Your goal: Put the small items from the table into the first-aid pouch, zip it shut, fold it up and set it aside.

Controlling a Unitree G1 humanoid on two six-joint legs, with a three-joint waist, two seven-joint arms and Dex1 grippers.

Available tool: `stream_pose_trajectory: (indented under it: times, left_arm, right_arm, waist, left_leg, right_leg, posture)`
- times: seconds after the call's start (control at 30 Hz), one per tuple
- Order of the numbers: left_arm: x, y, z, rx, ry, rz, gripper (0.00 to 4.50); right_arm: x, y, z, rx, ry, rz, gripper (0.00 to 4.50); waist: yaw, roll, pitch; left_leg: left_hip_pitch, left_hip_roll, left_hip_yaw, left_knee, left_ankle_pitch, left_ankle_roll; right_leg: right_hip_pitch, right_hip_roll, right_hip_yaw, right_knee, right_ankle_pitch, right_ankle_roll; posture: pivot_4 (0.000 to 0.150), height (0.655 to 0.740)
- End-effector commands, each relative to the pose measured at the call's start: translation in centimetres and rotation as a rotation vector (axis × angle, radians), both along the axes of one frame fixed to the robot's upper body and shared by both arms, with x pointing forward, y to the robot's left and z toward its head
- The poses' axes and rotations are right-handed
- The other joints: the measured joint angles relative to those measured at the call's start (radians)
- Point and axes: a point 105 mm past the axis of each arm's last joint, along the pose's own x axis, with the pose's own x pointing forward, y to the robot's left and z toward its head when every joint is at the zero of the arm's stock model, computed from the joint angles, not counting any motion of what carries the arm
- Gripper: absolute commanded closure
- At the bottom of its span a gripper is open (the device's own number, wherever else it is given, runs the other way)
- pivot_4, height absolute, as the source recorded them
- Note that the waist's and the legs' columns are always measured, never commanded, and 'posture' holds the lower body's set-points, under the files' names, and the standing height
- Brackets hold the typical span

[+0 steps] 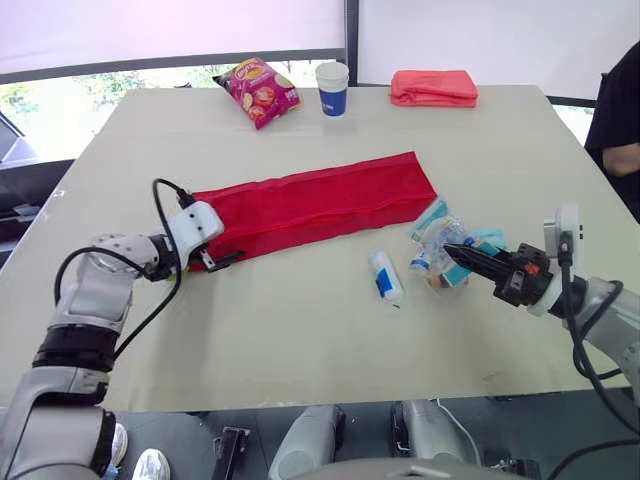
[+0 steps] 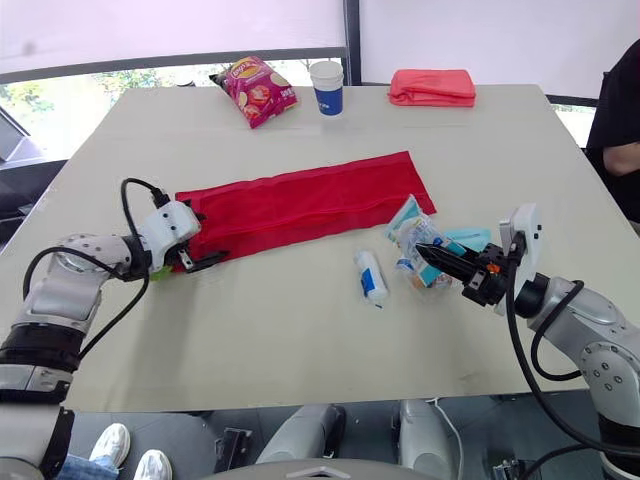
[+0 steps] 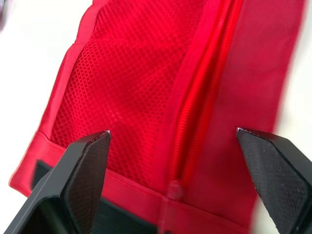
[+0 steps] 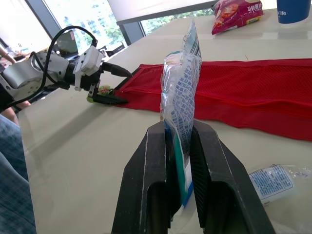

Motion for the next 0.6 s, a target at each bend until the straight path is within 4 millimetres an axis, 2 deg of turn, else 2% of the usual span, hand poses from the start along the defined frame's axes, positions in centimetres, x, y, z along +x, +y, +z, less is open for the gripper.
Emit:
stream_pose_trajectory:
  times: [0.03, 0.13, 0.37, 0.6]
  left_arm:
    - [0.9, 0.8, 0.5, 0.047, -0.088, 0.056, 0.11]
    - [1.3, 0.6, 1.0, 0.011, -0.16, 0.091, 0.11]
    - [0.3, 0.5, -0.2, 0.066, -0.24, 0.128, 0.11]
    - [0.4, 0.9, -0.7, 0.11, -0.374, 0.207, 0.11]
  right_arm:
    - [-0.6, 0.1, 1.4, 0.015, -0.068, 0.0, 4.44]
    - [-0.7, 0.1, 1.4, 0.015, -0.068, -0.009, 4.44]
    - [-1.0, -0.1, 1.3, 0.02, -0.065, -0.027, 4.44]
    - [-1.0, 0.2, 1.3, 0.022, -0.058, -0.028, 4.44]
  waist:
    - [0.0, 0.0, 0.0]
    - [0.001, 0.0, 0.0]
    - [-0.001, 0.0, 0.0]
    - [0.001, 0.0, -0.001]
  left_leg:
    - [0.0, 0.0, 0.0, 0.0, 0.0, 0.0]
    - [0.0, 0.0, 0.0, 0.001, 0.0, 0.001]
    - [0.001, 0.0, 0.001, 0.002, 0.0, 0.0]
    - [0.001, 0.0, 0.001, 0.003, 0.0, 0.001]
  right_leg:
    - [0.0, 0.0, 0.0, 0.0, 0.0, 0.0]
    - [0.001, 0.0, 0.0, 0.0, 0.001, 0.0]
    - [0.0, 0.0, 0.001, 0.001, 0.001, 0.0]
    - [0.001, 0.0, 0.0, 0.001, 0.003, 0.0]
  posture:
    - [0.15, 0.7395]
    - [0.15, 0.7395]
    - [0.15, 0.7395]
    - [0.15, 0.7395]
